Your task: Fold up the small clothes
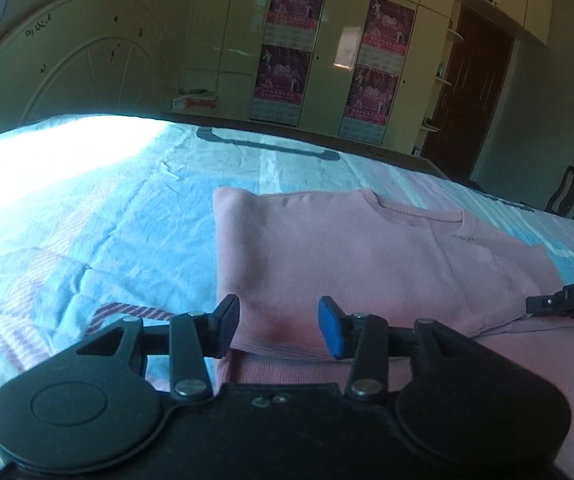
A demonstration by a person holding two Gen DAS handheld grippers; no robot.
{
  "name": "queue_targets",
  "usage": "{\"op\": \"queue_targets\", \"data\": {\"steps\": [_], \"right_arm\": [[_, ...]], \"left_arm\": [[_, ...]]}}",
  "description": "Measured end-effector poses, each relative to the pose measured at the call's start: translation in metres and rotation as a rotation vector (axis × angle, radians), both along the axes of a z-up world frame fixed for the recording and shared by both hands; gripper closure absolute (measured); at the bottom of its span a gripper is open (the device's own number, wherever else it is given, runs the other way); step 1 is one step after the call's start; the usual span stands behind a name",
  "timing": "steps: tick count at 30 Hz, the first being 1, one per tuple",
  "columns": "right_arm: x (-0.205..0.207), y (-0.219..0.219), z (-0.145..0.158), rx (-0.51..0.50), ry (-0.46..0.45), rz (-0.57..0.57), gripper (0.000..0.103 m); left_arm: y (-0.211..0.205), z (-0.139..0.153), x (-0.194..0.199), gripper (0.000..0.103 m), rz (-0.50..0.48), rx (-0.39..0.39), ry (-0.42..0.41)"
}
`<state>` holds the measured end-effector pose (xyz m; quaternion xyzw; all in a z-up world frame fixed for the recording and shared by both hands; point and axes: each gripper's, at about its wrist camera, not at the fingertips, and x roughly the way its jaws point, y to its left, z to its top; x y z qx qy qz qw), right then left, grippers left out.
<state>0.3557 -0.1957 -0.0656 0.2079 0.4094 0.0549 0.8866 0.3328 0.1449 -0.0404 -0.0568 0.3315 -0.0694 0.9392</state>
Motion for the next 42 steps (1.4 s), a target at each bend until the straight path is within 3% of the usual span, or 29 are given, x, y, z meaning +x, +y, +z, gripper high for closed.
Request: {"op": "queue_targets", "data": {"steps": [6,11,12,13,15,17,19,22,25,27,30,32,34,36,38,42], "right_arm": [[-0.016,-0.001,0.034,-0.027,-0.065,0.009,0.098],[-0.012,0.001,0.005,-0.092,0.043,0.009,0.098],[-0.013,0.0,0.006,-0.096,0.031,-0.019,0.093],[-0.016,0.001,0.011,-0.135,0.013,-0.065,0.075],[-0.022,0.008,0.025,-0.21,-0.061,-0.113,0.065],[-0.025,0.017,0.033,-0.184,-0.126,-0.085,0.065],[-0.022,0.036,0.032,-0.177,-0.144,-0.015,0.065],[-0.012,0.054,0.006,-0.231,-0.037,0.094,0.068],[-0.012,0.041,0.009,-0.207,-0.044,0.084,0.071],[-0.004,0.036,0.018,-0.206,-0.084,0.058,0.072],[0.028,0.039,0.02,-0.188,-0.092,0.049,0.072],[0.058,0.045,0.012,-0.197,-0.072,0.058,0.072],[0.085,0.045,-0.001,-0.222,-0.034,0.025,0.072],[0.1,0.038,-0.006,-0.193,-0.023,-0.009,0.072],[0.107,0.033,-0.008,-0.189,-0.025,-0.011,0.072],[0.104,0.037,-0.008,-0.233,-0.037,0.022,0.072]], "left_arm": [[-0.004,-0.022,0.014,0.063,0.001,0.014,0.078],[-0.008,-0.024,0.016,0.063,-0.024,0.051,0.082],[-0.01,-0.022,0.017,0.063,-0.027,0.06,0.08],[-0.011,-0.019,0.017,0.06,-0.031,0.061,0.073],[-0.014,-0.016,0.015,0.055,-0.044,0.033,0.048],[-0.024,-0.019,0.017,0.049,-0.078,0.001,0.055],[-0.038,-0.029,0.021,0.042,-0.092,0.057,0.083],[-0.041,-0.032,0.025,0.04,-0.097,0.078,0.086],[-0.029,-0.024,0.034,0.043,-0.082,0.042,0.113],[-0.021,-0.02,0.046,0.042,-0.074,0.025,0.087],[-0.017,-0.021,0.085,0.041,-0.076,0.02,0.09],[-0.016,-0.028,0.119,0.038,-0.097,0.011,0.127],[-0.015,-0.028,0.148,0.039,-0.089,0.032,0.106],[-0.011,-0.025,0.173,0.039,-0.072,0.054,0.093],[-0.002,-0.03,0.194,0.04,-0.076,0.018,0.127],[0.005,-0.029,0.181,0.041,-0.107,-0.002,0.102]]}}
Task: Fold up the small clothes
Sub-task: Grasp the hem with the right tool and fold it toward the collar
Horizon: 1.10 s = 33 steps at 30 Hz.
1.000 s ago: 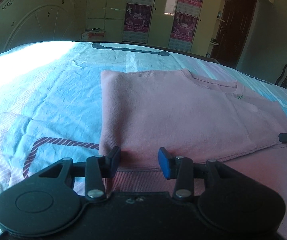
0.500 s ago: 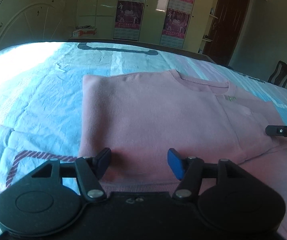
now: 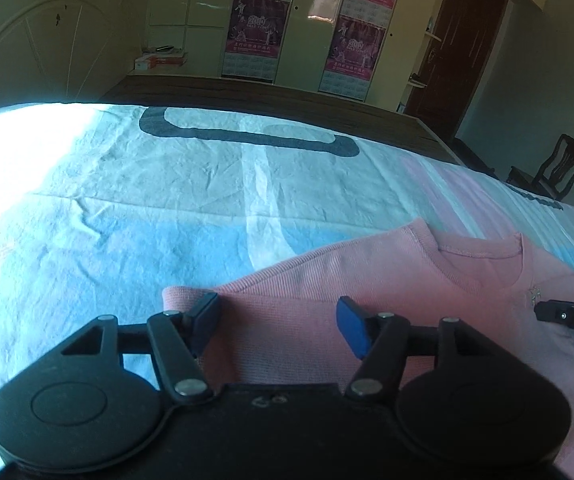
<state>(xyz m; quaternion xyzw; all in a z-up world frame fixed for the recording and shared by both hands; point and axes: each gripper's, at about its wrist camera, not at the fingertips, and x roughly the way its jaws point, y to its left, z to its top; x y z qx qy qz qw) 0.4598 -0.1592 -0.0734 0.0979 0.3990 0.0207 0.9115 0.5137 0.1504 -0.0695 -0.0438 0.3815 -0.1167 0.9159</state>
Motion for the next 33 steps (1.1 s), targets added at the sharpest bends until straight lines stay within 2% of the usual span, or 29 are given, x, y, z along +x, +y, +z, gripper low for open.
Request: {"op": "queue_targets", "data": {"steps": [3,4,5,6,7,9,11,12,14,15,17,19,21,22,24,26,28,30,31,32,33], "right_arm": [[-0.008,-0.001,0.013,0.043,-0.029,-0.016,0.072],[-0.011,0.003,0.018,0.067,-0.055,-0.007,0.072],[-0.011,0.012,0.023,0.076,-0.075,0.02,0.072],[-0.01,0.022,0.024,0.072,-0.082,0.042,0.073],[-0.007,0.034,0.022,0.07,-0.068,0.065,0.075],[-0.001,0.05,0.009,0.028,0.006,0.079,0.077],[-0.007,0.057,0.007,-0.042,-0.008,0.093,0.077],[-0.01,0.057,0.011,-0.04,-0.015,0.089,0.077],[-0.017,0.054,0.019,0.004,-0.059,0.088,0.078],[-0.02,0.057,0.019,0.006,-0.065,0.104,0.083],[-0.02,0.066,0.005,-0.066,0.0,0.133,0.094],[-0.027,0.066,0.004,-0.084,-0.012,0.137,0.095],[-0.036,0.066,0.013,-0.055,-0.042,0.13,0.095],[-0.041,0.068,0.015,-0.038,-0.059,0.14,0.095],[-0.044,0.075,0.009,-0.067,-0.028,0.163,0.095],[-0.048,0.071,0.0,-0.07,-0.007,0.16,0.095],[-0.055,0.058,0.006,-0.061,-0.013,0.14,0.096],[-0.063,0.043,0.013,-0.108,-0.036,0.076,0.096],[-0.064,0.033,0.012,-0.092,-0.03,0.055,0.096],[-0.062,0.024,0.006,-0.09,0.01,0.036,0.096],[-0.063,0.018,0.004,-0.084,0.006,0.031,0.096]], "left_arm": [[0.007,0.009,-0.035,0.042,0.011,-0.019,-0.06],[0.007,0.008,-0.041,0.042,0.021,-0.04,-0.059],[0.005,0.003,-0.041,0.043,0.024,-0.044,-0.023],[0.0,-0.003,-0.04,0.043,0.026,-0.019,0.006],[-0.004,-0.005,-0.047,0.042,0.028,0.013,-0.019],[-0.006,-0.002,-0.057,0.041,0.045,0.026,-0.013],[-0.004,0.005,-0.068,0.042,0.048,0.031,-0.03],[-0.004,0.007,-0.073,0.04,0.045,0.031,-0.047],[-0.002,0.0,-0.078,0.04,0.043,0.023,0.003],[-0.004,-0.002,-0.085,0.04,0.039,0.036,-0.016],[-0.006,0.0,-0.095,0.042,0.036,0.068,-0.027],[-0.008,0.011,-0.107,0.045,0.048,0.057,-0.055],[-0.015,0.016,-0.118,0.04,0.025,0.047,-0.084],[-0.02,0.012,-0.117,0.038,0.006,0.056,-0.058],[-0.024,0.0,-0.117,0.038,0.002,0.058,-0.017],[-0.023,-0.001,-0.12,0.038,-0.008,0.068,-0.031],[-0.019,0.006,-0.125,0.046,0.017,0.081,-0.045],[-0.017,0.008,-0.131,0.043,0.017,0.106,-0.066],[-0.017,0.002,-0.129,0.043,0.007,0.123,-0.026],[-0.017,-0.003,-0.13,0.042,0.0,0.131,-0.037],[-0.017,-0.004,-0.13,0.041,-0.005,0.131,-0.041]]}}
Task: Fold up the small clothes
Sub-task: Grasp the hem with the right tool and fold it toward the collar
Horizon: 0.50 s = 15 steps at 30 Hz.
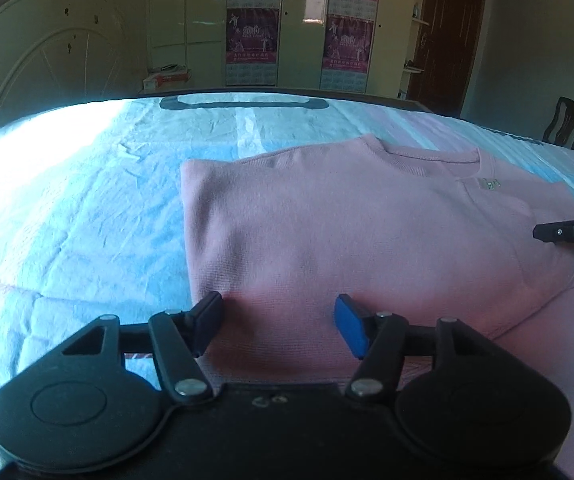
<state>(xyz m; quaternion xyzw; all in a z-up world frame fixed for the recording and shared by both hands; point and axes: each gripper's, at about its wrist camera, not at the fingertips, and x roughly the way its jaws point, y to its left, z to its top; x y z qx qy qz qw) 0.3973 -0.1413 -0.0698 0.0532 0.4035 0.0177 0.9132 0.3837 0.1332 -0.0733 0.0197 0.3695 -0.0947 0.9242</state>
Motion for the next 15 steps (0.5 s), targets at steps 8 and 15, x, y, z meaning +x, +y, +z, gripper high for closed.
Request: {"op": "queue_targets", "data": {"steps": [8,15], "right_arm": [[-0.015,-0.002,0.018,0.015,-0.024,-0.016,0.095],[-0.037,0.003,0.003,-0.006,0.003,0.01,0.096]], "left_arm": [[0.003,0.021,-0.013,0.042,0.033,-0.064,0.002],[-0.016,0.001,-0.029,0.037,0.016,0.015,0.021]]}}
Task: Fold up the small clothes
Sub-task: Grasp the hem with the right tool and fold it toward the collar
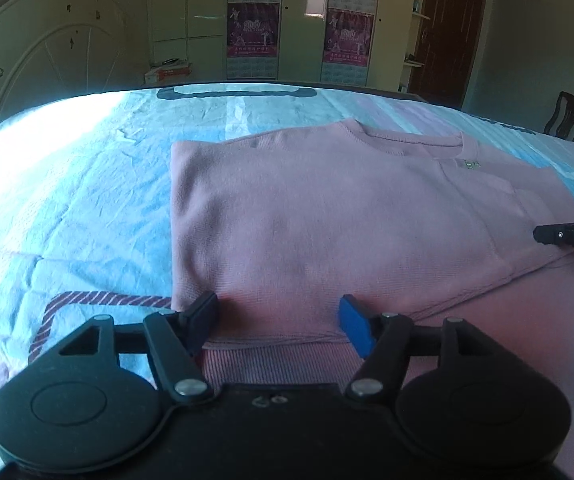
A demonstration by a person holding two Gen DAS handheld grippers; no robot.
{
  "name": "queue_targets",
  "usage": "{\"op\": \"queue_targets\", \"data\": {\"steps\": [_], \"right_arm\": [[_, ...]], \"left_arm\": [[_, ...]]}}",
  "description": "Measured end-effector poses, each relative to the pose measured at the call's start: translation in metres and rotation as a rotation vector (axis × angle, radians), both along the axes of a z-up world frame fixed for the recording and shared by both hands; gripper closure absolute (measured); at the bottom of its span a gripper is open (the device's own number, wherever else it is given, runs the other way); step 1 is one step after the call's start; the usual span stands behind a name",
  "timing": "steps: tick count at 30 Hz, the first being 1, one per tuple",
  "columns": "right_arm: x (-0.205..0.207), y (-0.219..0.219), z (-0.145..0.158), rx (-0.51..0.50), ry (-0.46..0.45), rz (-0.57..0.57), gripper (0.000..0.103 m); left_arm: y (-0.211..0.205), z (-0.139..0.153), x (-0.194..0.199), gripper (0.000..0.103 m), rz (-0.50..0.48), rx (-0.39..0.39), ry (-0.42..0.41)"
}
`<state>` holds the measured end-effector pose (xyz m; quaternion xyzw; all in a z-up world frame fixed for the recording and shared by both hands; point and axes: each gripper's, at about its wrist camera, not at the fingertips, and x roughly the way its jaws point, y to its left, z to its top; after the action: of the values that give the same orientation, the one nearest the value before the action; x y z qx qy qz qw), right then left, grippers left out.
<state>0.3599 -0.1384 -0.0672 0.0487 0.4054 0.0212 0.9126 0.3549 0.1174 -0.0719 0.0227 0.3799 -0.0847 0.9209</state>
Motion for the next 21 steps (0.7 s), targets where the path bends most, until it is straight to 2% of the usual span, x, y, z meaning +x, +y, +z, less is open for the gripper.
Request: {"op": "queue_targets", "data": {"steps": [12,15,17,21], "right_arm": [[0.001,0.008,0.007,-0.052,0.023,0.004,0.096],[-0.007,0.009,0.016,-0.05,-0.016,-0.008,0.096],[-0.005,0.009,0.003,-0.056,0.032,-0.004,0.096],[0.0,0.01,0.001,-0.069,0.03,0.01,0.096]], "left_arm": [[0.001,0.001,0.0,0.036,-0.004,-0.008,0.008],[0.001,0.0,-0.001,0.036,-0.001,-0.01,0.003],[0.0,-0.001,-0.002,0.036,-0.001,0.0,-0.003],[-0.003,-0.002,-0.001,0.034,0.002,0.02,-0.007]]}}
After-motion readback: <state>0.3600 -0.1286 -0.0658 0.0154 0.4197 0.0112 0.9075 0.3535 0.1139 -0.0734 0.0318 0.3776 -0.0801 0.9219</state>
